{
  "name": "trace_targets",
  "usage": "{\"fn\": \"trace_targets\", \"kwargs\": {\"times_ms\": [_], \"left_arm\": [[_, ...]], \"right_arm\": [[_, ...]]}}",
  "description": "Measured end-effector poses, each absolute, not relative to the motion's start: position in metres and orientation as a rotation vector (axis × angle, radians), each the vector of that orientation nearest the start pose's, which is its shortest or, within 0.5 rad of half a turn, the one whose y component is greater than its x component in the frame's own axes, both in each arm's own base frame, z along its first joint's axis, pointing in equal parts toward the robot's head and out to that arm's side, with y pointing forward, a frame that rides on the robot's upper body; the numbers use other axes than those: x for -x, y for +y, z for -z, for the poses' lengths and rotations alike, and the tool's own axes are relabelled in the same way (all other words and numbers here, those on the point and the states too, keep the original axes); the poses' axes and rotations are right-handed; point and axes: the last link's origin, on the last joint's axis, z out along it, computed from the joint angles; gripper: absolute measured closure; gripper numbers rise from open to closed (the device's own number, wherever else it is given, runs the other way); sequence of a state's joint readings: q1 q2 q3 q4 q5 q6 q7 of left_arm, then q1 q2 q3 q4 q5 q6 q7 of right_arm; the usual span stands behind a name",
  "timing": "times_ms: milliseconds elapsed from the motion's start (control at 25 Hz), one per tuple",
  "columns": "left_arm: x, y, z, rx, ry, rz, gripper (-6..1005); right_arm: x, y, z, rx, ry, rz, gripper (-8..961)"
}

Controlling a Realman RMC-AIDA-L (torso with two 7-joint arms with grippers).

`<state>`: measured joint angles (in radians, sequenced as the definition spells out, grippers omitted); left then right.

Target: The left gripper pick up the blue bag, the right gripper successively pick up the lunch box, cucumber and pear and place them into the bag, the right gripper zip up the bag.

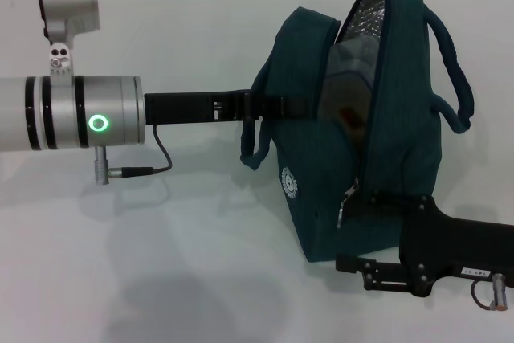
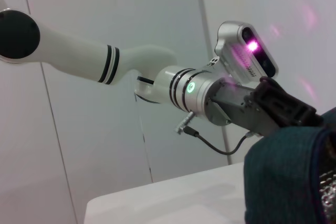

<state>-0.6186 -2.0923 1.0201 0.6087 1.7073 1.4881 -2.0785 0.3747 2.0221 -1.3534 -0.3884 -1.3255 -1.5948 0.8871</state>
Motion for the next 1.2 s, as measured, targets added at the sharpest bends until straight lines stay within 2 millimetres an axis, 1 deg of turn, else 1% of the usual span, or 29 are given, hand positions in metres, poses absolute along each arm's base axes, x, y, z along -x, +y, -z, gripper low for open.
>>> {"fn": "trace_targets", "kwargs": {"times_ms": [360, 560, 760, 1200], "left_arm": [[0.197, 0.343, 0.038, 2.693, -1.517, 0.929, 943], [0.197, 0.343, 0.038, 2.692, -1.513, 0.929, 943], [0.198, 0.343, 0.037, 2.690, -1.512, 0.929, 943], [0.199, 0.343, 0.036, 2.683, -1.515, 0.931, 942]], "right_arm": [[-0.278, 0.255, 0.047, 2.748, 0.346, -0.961, 230], [-0.279, 0.258, 0.049, 2.739, 0.363, -0.943, 230], [-0.277, 0.261, 0.049, 2.720, 0.374, -0.962, 231], [-0.281, 0.260, 0.046, 2.697, 0.399, -0.964, 232]]}}
